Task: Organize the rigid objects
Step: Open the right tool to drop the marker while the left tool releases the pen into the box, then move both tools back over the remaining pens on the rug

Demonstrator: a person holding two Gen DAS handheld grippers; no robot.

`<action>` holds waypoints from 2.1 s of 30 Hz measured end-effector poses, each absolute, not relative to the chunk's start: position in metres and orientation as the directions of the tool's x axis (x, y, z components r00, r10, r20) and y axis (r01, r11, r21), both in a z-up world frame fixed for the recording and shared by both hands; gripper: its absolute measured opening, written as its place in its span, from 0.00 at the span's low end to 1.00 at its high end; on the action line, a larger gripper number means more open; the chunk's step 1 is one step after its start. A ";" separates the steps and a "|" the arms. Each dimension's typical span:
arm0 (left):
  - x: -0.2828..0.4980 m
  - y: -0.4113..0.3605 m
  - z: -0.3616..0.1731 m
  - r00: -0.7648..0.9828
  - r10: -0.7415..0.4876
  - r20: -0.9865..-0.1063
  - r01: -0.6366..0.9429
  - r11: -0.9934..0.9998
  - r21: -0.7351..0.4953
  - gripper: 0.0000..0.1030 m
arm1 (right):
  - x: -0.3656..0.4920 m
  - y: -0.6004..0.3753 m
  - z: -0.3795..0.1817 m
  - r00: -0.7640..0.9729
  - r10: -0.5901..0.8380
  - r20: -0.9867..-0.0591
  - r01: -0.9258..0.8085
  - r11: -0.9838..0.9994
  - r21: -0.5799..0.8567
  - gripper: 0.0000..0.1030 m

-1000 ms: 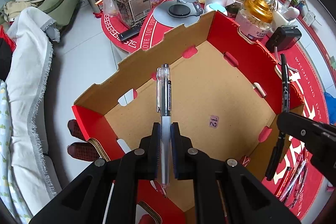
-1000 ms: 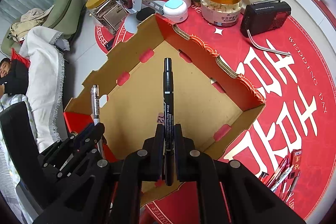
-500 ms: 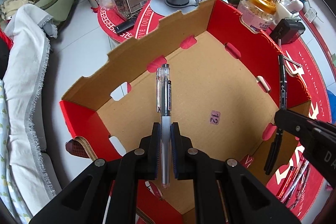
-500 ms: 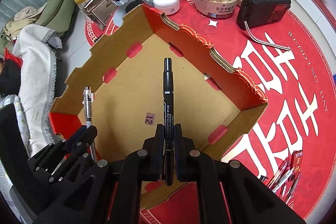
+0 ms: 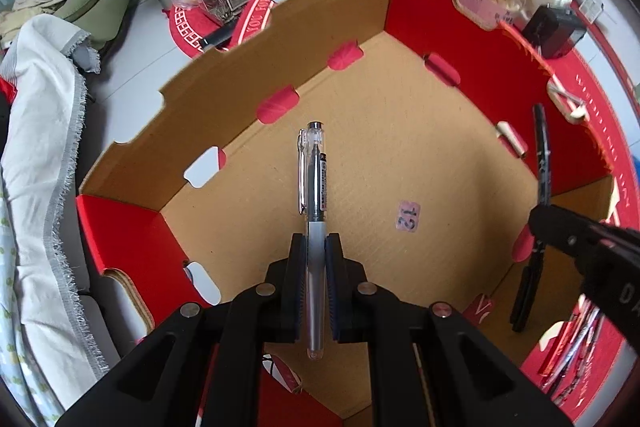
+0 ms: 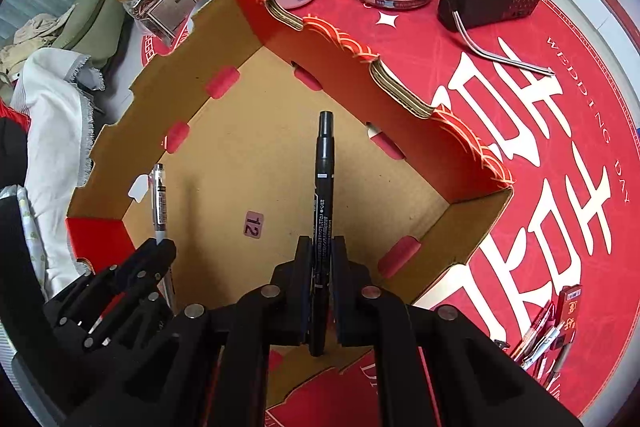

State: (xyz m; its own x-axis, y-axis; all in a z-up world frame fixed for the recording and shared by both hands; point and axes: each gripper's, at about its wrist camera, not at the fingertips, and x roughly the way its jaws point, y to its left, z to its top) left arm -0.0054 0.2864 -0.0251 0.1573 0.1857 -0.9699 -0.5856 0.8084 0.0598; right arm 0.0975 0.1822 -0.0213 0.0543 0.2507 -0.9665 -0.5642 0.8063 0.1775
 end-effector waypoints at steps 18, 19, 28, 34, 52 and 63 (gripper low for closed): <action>-0.002 0.281 -0.041 0.187 0.155 -0.970 -0.504 0.863 0.041 1.00 | 0.091 0.170 0.020 0.141 0.363 -0.921 -0.592 0.777 0.215 0.88; -0.002 0.280 -0.042 0.181 0.134 -0.974 -0.492 0.870 0.028 1.00 | 0.091 0.164 0.026 0.149 0.373 -0.916 -0.586 0.779 0.222 0.88; -0.015 0.184 0.006 0.333 0.038 -0.942 -0.232 0.972 -0.043 1.00 | 0.060 0.000 0.029 0.250 0.189 -0.950 -0.295 0.949 0.111 0.88; 0.004 0.080 0.018 0.356 -0.039 -0.934 -0.083 0.994 -0.073 1.00 | 0.035 -0.111 0.003 0.155 0.096 -0.983 -0.062 0.994 0.087 0.88; 0.037 0.017 -0.084 0.219 0.166 -0.962 -0.089 0.985 0.150 1.00 | 0.001 -0.208 -0.017 0.126 0.172 -0.977 0.078 0.980 0.183 0.88; 0.050 0.016 -0.087 0.267 0.173 -0.948 -0.052 0.985 0.165 1.00 | 0.038 -0.201 -0.043 0.117 0.141 -0.983 -0.014 0.990 0.141 0.88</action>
State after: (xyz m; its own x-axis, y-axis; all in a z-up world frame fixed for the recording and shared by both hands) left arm 0.0496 0.0158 -0.0873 0.2666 0.1726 -0.9482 -0.0515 0.9850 0.1648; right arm 0.0378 -0.2012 -0.0427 0.1171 0.1415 -0.9830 -0.0143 0.9899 0.1407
